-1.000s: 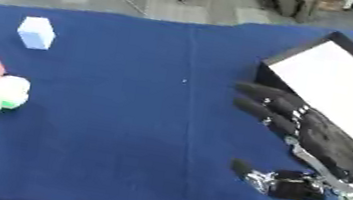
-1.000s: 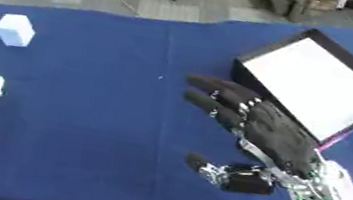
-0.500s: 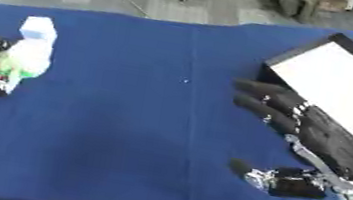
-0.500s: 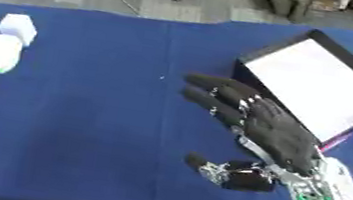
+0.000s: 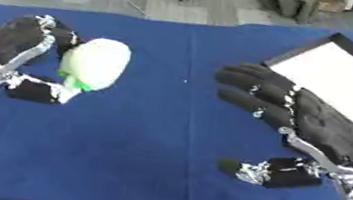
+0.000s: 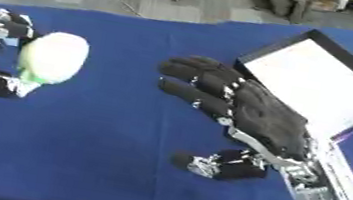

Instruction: Pick up the objects with one hand, pass them to the other hand, and then place them into the box on the other side of the table.

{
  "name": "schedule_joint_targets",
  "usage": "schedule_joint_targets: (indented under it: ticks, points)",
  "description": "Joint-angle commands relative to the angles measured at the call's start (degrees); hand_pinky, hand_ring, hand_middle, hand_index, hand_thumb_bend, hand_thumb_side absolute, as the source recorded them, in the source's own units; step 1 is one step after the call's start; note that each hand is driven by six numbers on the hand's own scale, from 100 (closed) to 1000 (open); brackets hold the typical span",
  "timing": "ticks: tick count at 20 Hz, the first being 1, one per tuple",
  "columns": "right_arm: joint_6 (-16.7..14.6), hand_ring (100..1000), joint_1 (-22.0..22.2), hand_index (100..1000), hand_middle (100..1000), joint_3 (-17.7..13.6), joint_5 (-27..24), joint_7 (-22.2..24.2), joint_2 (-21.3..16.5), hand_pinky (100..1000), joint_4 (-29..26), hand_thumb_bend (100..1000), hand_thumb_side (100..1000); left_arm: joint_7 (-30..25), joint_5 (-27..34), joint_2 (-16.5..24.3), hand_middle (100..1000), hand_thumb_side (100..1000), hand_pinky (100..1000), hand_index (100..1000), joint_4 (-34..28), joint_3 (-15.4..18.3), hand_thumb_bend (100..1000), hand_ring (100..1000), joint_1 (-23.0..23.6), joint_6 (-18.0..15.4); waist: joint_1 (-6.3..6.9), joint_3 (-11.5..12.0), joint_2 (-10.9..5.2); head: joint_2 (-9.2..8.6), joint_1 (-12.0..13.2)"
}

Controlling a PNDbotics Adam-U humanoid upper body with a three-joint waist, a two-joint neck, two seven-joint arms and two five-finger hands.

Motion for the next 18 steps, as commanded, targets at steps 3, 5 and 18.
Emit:
schedule_joint_targets:
  ticks: [3, 5, 18]
  points:
    - [-1.38, 960, -2.74, 1000, 950, 0.79, -1.49, 0.19, -1.23, 949, -1.22, 527, 152, -4.31, 4.94, -0.75, 298, 247, 679, 390, -3.54, -3.07, 100, 391, -3.10, -1.31, -0.20, 0.30, -0.76, -0.15, -0.38]
    - [-1.74, 953, -3.29, 998, 944, 0.98, -1.78, 0.08, -1.13, 944, -1.22, 530, 140, -5.42, 6.47, -1.49, 297, 248, 682, 388, -4.08, -3.92, 100, 389, -3.98, -1.55, -0.26, 0.41, -0.73, -0.15, -0.46]
    - [-2.72, 923, -5.75, 982, 919, 2.76, -5.46, 0.14, 0.25, 915, -1.22, 496, 100, -10.75, 13.56, -4.75, 298, 252, 692, 387, -6.11, -6.48, 100, 388, -7.66, -1.84, -0.66, 0.74, -0.67, -0.15, -1.05]
